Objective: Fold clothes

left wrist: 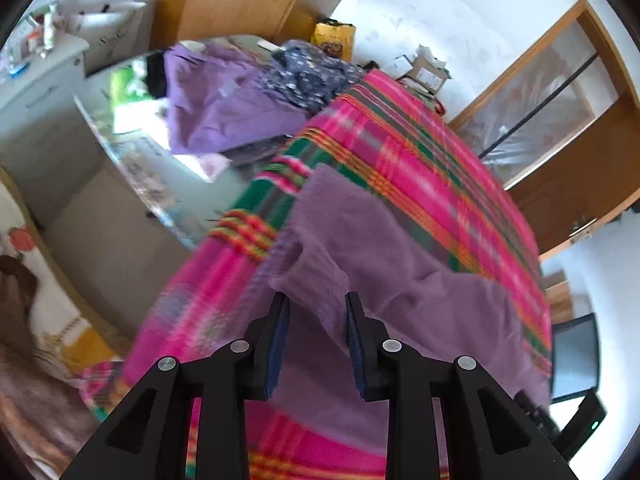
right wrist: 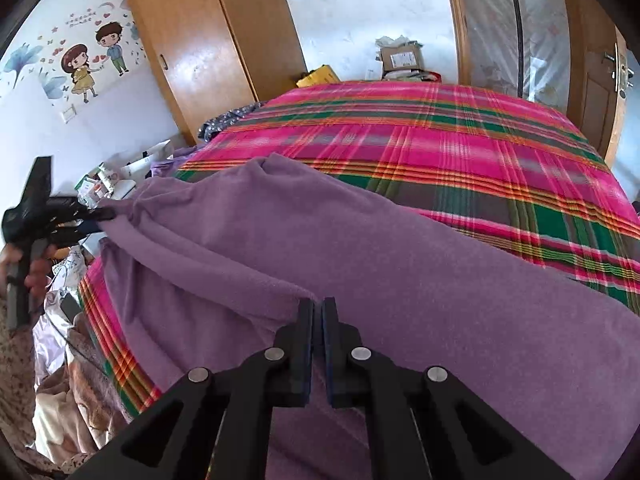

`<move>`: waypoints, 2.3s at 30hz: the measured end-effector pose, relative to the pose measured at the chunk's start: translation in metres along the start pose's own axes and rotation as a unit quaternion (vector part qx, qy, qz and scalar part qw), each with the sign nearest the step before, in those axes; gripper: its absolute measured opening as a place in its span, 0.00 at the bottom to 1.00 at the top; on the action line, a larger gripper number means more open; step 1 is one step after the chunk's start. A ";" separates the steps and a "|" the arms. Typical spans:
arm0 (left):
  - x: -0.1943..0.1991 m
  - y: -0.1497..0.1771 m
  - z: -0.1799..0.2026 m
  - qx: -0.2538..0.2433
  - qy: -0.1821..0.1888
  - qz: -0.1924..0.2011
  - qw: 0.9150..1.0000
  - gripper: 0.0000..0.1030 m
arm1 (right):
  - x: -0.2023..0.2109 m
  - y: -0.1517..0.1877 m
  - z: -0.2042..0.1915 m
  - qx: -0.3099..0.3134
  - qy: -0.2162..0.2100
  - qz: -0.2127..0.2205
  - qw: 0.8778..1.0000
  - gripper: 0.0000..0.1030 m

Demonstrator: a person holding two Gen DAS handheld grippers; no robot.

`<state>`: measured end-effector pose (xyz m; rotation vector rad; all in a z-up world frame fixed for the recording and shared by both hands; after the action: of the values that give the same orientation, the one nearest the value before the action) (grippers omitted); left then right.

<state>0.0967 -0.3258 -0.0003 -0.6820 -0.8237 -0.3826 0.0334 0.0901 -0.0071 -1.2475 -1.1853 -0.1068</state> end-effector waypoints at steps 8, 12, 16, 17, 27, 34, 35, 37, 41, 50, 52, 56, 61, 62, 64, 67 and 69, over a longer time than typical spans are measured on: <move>0.010 0.009 -0.022 -0.003 -0.017 0.018 1.000 0.44 | -0.002 0.003 -0.003 0.017 0.015 -0.003 1.000 0.07; 0.023 0.010 -0.022 0.014 0.049 0.036 0.998 0.44 | 0.000 0.006 -0.011 0.043 0.031 -0.004 0.999 0.07; 0.023 0.014 -0.028 0.027 0.046 0.035 0.998 0.44 | 0.000 0.007 -0.011 0.043 0.033 -0.004 0.999 0.07; 0.022 0.016 -0.032 0.033 0.040 0.032 0.998 0.44 | 0.000 0.007 -0.010 0.042 0.034 -0.004 0.999 0.07; 0.011 0.022 -0.030 -0.006 -0.014 0.040 0.999 0.44 | 0.017 0.009 -0.027 0.079 0.040 0.029 0.996 0.12; -0.011 0.027 -0.015 -0.064 -0.064 0.012 0.996 0.44 | 0.025 0.013 -0.043 0.103 0.043 0.040 0.993 0.17; -0.012 0.027 -0.015 -0.062 -0.066 0.011 0.996 0.44 | 0.025 0.013 -0.044 0.105 0.044 0.042 0.993 0.17; -0.011 0.024 -0.015 -0.053 -0.065 0.011 0.996 0.43 | 0.028 0.013 -0.048 0.112 0.047 0.048 0.992 0.17; -0.014 0.022 -0.013 -0.048 -0.066 0.011 0.997 0.35 | 0.036 0.013 -0.058 0.133 0.053 0.069 0.987 0.17; -0.003 0.022 -0.025 -0.026 -0.047 0.030 0.998 0.12 | 0.027 0.017 -0.085 0.169 0.003 0.058 0.984 0.17; 0.003 0.023 -0.026 -0.027 -0.038 0.037 0.998 0.10 | 0.024 0.017 -0.089 0.174 -0.004 0.055 0.983 0.17; 0.003 0.026 -0.039 -0.007 -0.020 0.029 0.999 0.10 | 0.018 0.018 -0.094 0.178 -0.015 0.048 0.983 0.17; -0.002 0.030 -0.043 -0.003 -0.014 0.027 1.000 0.11 | 0.011 0.016 -0.094 0.177 -0.017 0.041 0.983 0.17; -0.002 0.030 -0.044 -0.003 -0.015 0.026 1.000 0.11 | 0.011 0.016 -0.094 0.177 -0.016 0.040 0.983 0.17; -0.002 0.031 -0.046 0.000 -0.014 0.024 1.000 0.12 | 0.011 0.016 -0.095 0.178 -0.015 0.040 0.983 0.17; -0.002 0.030 -0.048 0.005 -0.012 0.021 1.000 0.14 | 0.011 0.015 -0.095 0.178 -0.012 0.042 0.983 0.17; 0.000 0.030 -0.049 0.008 -0.014 0.019 1.000 0.16 | 0.011 0.014 -0.094 0.178 -0.009 0.043 0.983 0.18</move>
<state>0.1398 -0.3375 -0.0364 -0.6886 -0.8391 -0.3327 0.1062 0.0292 0.0058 -0.9827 -1.1073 0.1764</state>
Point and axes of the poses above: each gripper's, at about its wrist camera, not at the fingertips, and x roughly against the way its jaws point, z to its right, y to its underside, the point moved 2 cm from there along -x, roughly the way its jaws point, and after that the axes turned 6 degrees about x, right-handed, at the moved point
